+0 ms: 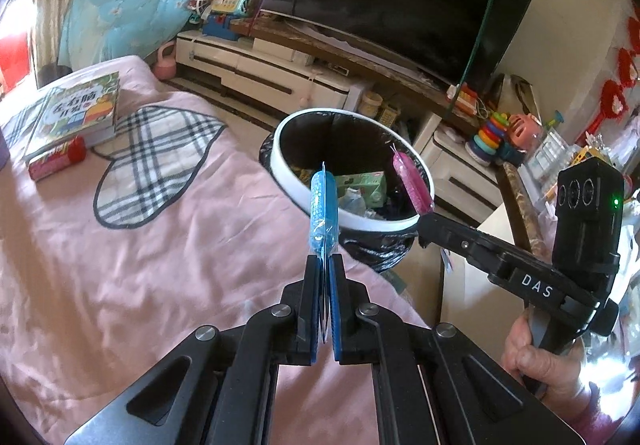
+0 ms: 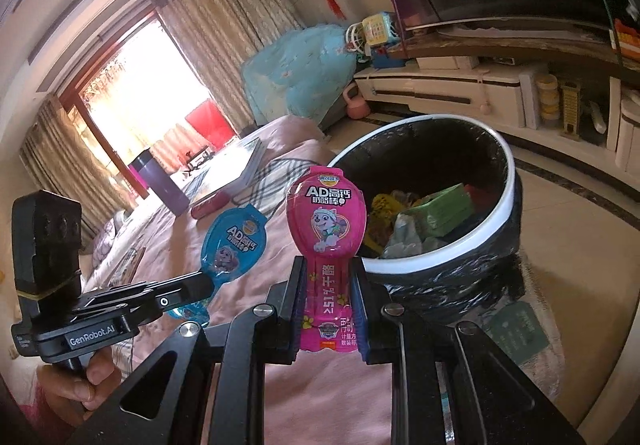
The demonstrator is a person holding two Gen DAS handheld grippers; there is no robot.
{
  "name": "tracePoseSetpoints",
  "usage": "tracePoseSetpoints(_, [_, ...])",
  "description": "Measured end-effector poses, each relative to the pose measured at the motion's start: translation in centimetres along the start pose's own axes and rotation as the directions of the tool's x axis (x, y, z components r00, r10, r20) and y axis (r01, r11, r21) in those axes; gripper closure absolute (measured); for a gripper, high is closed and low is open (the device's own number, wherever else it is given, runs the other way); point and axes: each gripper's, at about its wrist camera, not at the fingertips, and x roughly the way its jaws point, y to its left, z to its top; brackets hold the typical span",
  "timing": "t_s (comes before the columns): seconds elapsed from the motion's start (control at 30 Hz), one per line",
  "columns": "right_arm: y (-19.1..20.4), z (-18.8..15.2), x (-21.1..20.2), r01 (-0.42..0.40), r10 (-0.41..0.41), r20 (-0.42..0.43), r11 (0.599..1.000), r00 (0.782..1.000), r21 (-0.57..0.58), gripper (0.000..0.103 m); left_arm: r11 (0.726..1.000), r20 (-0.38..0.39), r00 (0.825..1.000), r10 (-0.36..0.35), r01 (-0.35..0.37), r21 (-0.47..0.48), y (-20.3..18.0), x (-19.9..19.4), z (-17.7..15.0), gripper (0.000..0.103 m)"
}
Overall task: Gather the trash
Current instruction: 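Carry blue and pink candy packs over the bin and open both tools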
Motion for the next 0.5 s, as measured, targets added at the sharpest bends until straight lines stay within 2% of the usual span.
tracePoseSetpoints(0.5, [-2.3, 2.3, -0.1, 0.034, -0.035, 0.030, 0.999, 0.999, 0.034, 0.082, 0.999, 0.008, 1.000, -0.009, 0.009, 0.041, -2.0, 1.9, 2.4, 0.100])
